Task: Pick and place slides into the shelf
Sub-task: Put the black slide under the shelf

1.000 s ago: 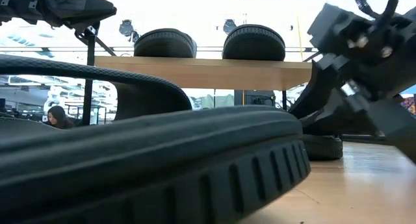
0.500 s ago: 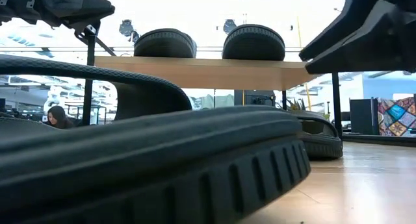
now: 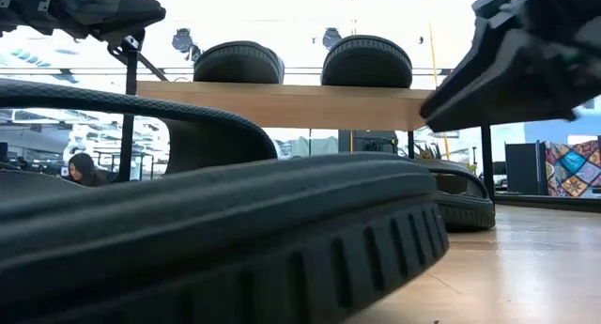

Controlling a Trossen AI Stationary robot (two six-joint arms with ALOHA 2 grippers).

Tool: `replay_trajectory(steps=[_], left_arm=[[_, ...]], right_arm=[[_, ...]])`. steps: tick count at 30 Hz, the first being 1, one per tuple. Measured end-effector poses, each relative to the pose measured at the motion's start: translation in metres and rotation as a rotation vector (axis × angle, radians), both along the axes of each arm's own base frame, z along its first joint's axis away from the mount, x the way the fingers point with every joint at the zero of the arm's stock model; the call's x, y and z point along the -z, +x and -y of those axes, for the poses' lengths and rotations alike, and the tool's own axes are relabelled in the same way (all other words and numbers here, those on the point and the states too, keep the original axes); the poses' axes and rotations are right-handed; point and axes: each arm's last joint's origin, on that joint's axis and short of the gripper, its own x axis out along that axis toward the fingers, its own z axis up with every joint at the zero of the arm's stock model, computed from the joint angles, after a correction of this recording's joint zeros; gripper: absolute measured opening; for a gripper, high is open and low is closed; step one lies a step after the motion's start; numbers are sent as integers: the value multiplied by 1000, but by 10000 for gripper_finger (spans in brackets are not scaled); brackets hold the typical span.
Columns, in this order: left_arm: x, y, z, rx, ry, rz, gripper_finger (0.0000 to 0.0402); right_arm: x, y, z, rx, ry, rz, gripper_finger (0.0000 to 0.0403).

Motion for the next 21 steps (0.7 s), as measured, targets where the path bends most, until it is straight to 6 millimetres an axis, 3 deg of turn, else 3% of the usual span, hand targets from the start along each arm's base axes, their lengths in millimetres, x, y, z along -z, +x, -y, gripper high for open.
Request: replay_trajectory(steps=[7, 14, 21], left_arm=[[0, 0, 0, 0, 0, 0, 33], [0, 0, 0, 0, -2, 0, 33], [0, 0, 0, 1, -2, -1, 33]], right_arm=[[2, 5, 2, -87, 35, -111, 168], [2, 7, 7, -20, -52, -57, 244], [6, 7, 19, 38, -17, -113, 281]])
